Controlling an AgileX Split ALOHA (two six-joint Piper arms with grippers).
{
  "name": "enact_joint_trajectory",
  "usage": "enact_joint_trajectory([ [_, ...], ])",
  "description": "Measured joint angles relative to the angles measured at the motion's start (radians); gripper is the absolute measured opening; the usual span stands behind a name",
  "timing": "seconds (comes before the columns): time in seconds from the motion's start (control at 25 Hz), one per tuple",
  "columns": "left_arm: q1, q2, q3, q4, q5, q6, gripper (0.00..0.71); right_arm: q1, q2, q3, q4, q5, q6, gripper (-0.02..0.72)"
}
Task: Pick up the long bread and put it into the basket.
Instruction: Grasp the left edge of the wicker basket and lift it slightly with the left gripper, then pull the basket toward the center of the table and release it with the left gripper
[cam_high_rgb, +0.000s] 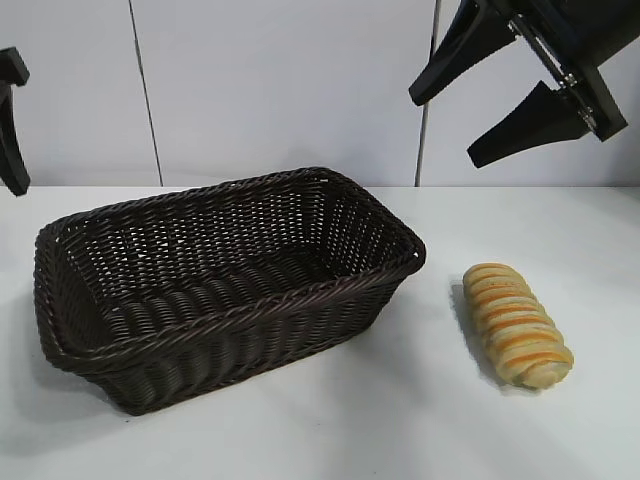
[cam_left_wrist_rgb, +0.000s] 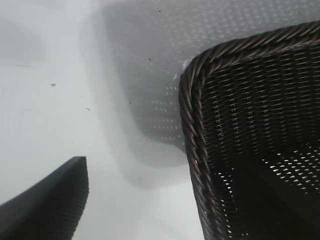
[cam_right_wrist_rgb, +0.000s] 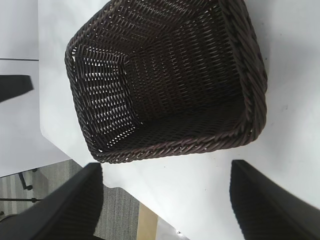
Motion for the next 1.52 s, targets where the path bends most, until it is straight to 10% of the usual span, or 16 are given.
enact_joint_trajectory([
  [0.76, -0.101, 0.286, 0.002, -0.095, -0.141, 0.036, 0.566, 0.0, 0.0, 0.0, 0.0, 0.003, 0.0, 0.494],
  [1.0, -0.101, 0.287, 0.002, -0.136, -0.16, 0.057, 0.1, 0.0, 0.0, 0.0, 0.0, 0.002, 0.0, 0.494],
  [1.52, -0.046, 0.289, -0.307, -0.071, 0.213, 0.174, 0.099, 0.0, 0.0, 0.0, 0.0, -0.001, 0.0, 0.494],
])
